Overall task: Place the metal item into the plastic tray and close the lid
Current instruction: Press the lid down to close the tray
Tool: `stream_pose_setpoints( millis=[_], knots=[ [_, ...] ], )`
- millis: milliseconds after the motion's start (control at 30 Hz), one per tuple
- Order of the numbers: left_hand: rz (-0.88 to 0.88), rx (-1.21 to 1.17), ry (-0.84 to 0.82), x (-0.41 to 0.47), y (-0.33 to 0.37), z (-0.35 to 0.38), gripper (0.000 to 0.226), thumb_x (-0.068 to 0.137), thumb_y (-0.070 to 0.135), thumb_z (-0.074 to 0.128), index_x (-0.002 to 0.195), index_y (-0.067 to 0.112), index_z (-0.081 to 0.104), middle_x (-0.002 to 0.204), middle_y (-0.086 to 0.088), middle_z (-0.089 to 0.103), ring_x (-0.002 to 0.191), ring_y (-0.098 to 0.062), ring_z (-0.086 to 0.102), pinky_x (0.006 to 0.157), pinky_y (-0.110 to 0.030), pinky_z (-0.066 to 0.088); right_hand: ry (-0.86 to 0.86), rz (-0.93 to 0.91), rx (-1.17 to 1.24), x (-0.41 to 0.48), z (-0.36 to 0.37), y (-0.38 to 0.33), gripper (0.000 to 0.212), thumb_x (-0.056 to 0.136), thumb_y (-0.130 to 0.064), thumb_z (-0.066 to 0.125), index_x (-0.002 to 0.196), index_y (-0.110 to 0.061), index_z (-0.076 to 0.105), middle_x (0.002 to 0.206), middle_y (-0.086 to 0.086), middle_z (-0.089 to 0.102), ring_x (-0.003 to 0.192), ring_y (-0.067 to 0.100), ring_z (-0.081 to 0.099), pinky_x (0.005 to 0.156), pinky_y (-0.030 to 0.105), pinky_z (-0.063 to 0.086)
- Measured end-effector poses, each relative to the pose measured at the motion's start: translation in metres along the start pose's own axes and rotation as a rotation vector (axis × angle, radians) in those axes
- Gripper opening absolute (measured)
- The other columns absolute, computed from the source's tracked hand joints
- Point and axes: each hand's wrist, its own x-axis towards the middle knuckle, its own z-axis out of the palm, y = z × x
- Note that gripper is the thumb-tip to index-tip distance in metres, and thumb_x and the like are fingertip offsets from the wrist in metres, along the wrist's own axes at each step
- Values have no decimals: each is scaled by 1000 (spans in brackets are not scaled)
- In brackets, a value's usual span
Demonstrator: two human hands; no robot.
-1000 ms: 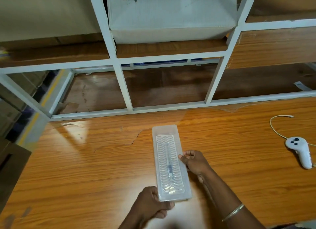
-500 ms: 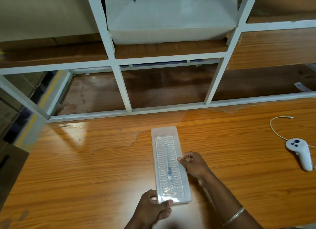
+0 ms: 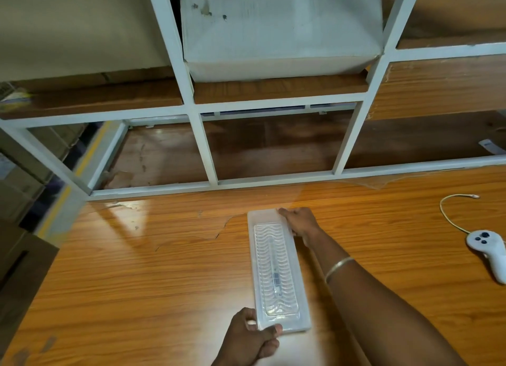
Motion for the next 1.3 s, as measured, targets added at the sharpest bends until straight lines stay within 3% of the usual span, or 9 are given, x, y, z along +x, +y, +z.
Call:
stream_pose_setpoints(
  millis=[133,267,400,567,667,733,833,1133,1300],
  knots=[
    [-1,-43,-2,-1,-1,3,48,72,-15,85,100,1,49,75,-35,70,53,-29,61,43,-29,50,-11,75,42,22,4,-16,45,82,-36,85,108,0,74,101,15,79,78,25,72,64,35,62],
    [12,-82,-24,0,-1,5,47,72,-17,83,101,0,50,72,-36,65,51,-28,58,43,-26,44,-50,142,71,29,5,-15,52,84,-31,84,117,6,68,104,18,76,80,29,71,74,43,62],
    [17,-104,-18,0,-1,4,53,66,-11,89,101,-1,50,70,-35,63,49,-27,57,48,-29,46,-66,144,62,34,6,-16,56,84,-33,85,119,3,63,110,18,76,81,27,72,58,33,57],
    [1,-51,-29,-2,1,2,60,59,-1,93,99,2,48,71,-32,63,51,-26,58,49,-30,47,-64,130,69,32,8,-12,36,86,-36,82,99,-8,63,107,16,73,87,27,69,63,33,54],
    [-19,62,-16,-2,6,-1,59,62,6,93,99,3,47,79,-36,70,61,-31,63,49,-31,52,-20,76,27,35,11,-8,36,85,-40,82,94,-9,64,108,15,75,99,32,73,68,38,60],
    [-31,140,-18,-2,10,-3,60,64,11,95,102,3,48,89,-39,74,69,-34,65,55,-34,56,35,24,-37,32,13,-5,36,84,-44,81,83,-12,64,105,16,78,100,34,74,81,45,63],
    [-69,272,-5,0,16,-5,70,64,20,95,113,-5,52,94,-30,80,70,-32,70,62,-35,61,107,-73,-140,18,16,-6,37,88,-45,76,75,-13,62,100,15,78,98,33,72,82,40,57],
    [-102,518,12,4,33,-7,85,51,41,100,113,4,55,75,-9,82,62,-20,67,56,-28,53,174,-311,-388,-8,21,-8,36,101,-34,60,125,-8,67,133,16,66,124,34,61,99,36,49],
    [43,658,207,9,54,-3,62,64,76,77,79,20,55,54,-4,72,42,-15,60,51,-26,49,244,-535,-566,-29,16,-4,33,101,-21,59,133,-12,62,133,8,53,120,26,59,96,31,47]
  ],
)
